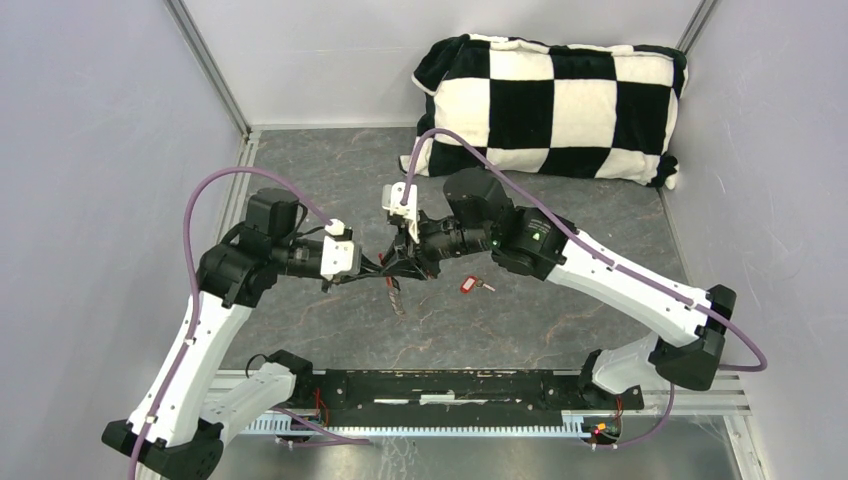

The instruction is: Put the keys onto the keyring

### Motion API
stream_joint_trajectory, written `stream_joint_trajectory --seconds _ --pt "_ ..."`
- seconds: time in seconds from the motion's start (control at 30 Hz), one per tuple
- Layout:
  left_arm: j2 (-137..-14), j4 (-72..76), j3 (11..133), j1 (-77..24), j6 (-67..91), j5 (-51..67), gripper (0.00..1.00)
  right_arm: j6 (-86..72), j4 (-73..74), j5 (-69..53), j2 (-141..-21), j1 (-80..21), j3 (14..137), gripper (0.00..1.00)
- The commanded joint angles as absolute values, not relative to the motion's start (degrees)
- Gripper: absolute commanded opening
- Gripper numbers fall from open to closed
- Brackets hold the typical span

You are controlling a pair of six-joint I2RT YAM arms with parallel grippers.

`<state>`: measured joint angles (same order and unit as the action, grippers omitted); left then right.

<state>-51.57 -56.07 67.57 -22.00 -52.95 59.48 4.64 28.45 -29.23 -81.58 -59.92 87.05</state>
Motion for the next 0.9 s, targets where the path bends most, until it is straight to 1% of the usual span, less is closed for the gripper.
stream_joint_trajectory --seconds 0.0,0.03,0.07,0.13,0.27,0.37,0.53,0.63,0.87 --pt "-50.1 -55.76 67.59 -22.18 -57.09 59.33 0.02 2.9 18.59 -26.15 -76.33 -60.29 85.9 0.35" --pt "-49.26 -53.92 66.8 -22.15 -55.54 59.9 0.02 2.14 16.36 -24.89 -74.28 -60.1 83.47 0.42" --pt "-47.74 -51.3 65.87 -22.15 -53.38 60.68 0.02 1.16 13.16 -23.55 -71.98 -59.73 80.62 0.47" --pt "-44.84 -44.76 63.61 -22.18 -48.5 62.54 0.02 -1.57 7.23 -21.77 -67.77 -58.87 74.59 0.52" --pt "-39.87 -28.68 58.46 -22.18 -35.88 65.67 0.02 -6.81 0.42 -21.96 -62.49 -57.17 65.31 0.54" --pt "-39.31 -23.55 58.21 -22.15 -32.06 66.75 0.02 -10.11 -4.77 -22.87 -60.41 -56.91 59.94 0.56" --pt "-41.1 -25.58 60.35 -22.21 -32.88 68.64 0.02 -15.08 -11.3 -24.91 -61.34 -56.89 55.95 0.56" --pt "-41.22 -25.64 60.7 -22.23 -32.95 68.82 0.02 -17.78 -15.36 -27.33 -63.0 -56.84 55.3 0.53" --pt "-41.64 -25.51 61.2 -22.21 -33.07 68.84 0.02 -20.72 -18.31 -31.42 -66.52 -57.78 55.08 0.48"
